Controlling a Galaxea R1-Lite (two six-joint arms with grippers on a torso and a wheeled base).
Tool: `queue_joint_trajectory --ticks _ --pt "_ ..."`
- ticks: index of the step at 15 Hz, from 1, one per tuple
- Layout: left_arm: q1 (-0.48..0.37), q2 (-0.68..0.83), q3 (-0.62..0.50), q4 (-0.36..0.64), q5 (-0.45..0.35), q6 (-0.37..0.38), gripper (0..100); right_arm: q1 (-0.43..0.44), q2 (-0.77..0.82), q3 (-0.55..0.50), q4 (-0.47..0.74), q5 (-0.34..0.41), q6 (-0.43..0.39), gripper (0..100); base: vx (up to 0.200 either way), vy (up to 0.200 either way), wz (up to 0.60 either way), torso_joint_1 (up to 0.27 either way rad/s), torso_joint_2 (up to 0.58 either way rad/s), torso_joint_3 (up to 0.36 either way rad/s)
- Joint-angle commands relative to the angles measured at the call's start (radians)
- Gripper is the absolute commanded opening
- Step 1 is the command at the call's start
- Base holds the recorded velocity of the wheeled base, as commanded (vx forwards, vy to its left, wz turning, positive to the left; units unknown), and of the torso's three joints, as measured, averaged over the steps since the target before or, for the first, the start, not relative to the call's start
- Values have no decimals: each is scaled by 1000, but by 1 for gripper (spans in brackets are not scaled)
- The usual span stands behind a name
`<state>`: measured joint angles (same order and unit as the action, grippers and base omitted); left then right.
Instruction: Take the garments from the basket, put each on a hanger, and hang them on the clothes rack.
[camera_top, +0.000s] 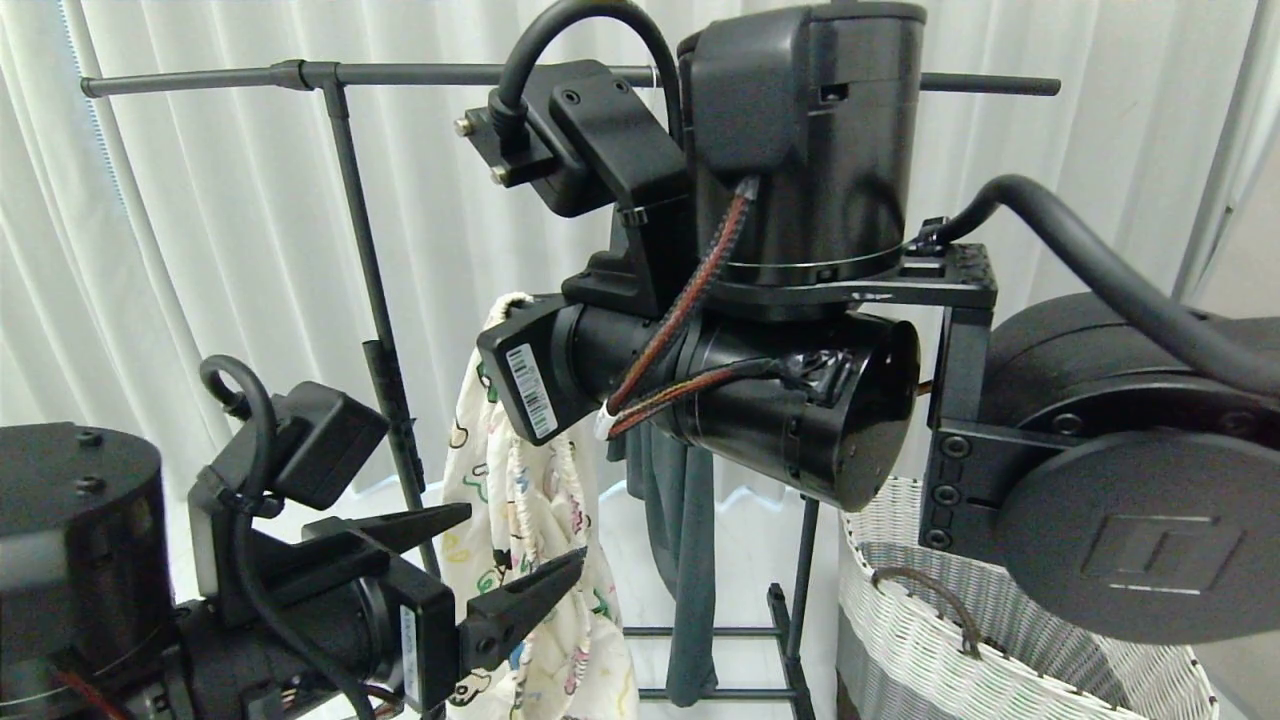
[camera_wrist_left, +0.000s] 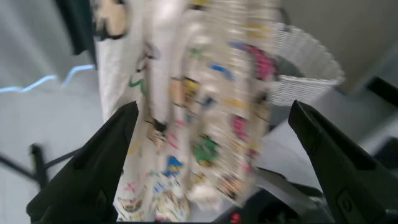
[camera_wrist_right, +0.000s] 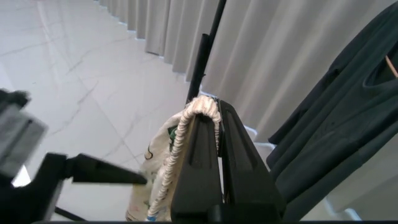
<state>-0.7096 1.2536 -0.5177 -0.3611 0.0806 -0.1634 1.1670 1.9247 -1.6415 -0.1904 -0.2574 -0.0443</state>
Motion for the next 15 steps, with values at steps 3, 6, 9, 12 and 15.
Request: queue_joint_trajectory --ticks 3,6,9,12,15 --pt "28 -2 56 -6 30 -2 100 0 -4 0 -1 0 0 0 0 0 0 0 0 0" --pt "35 -26 163 -6 34 -2 100 2 -9 0 -1 0 0 0 0 0 0 0 0 0" --pt "38 -62 266 -7 44 7 100 -13 -29 8 0 -5 -2 0 0 0 0 0 0 0" --pt "41 -66 283 -6 51 7 100 -53 -62 23 29 -6 -2 0 0 0 0 0 0 0" --pt "39 -71 271 -7 56 8 100 -90 -125 103 32 -8 -2 0 0 0 0 0 0 0"
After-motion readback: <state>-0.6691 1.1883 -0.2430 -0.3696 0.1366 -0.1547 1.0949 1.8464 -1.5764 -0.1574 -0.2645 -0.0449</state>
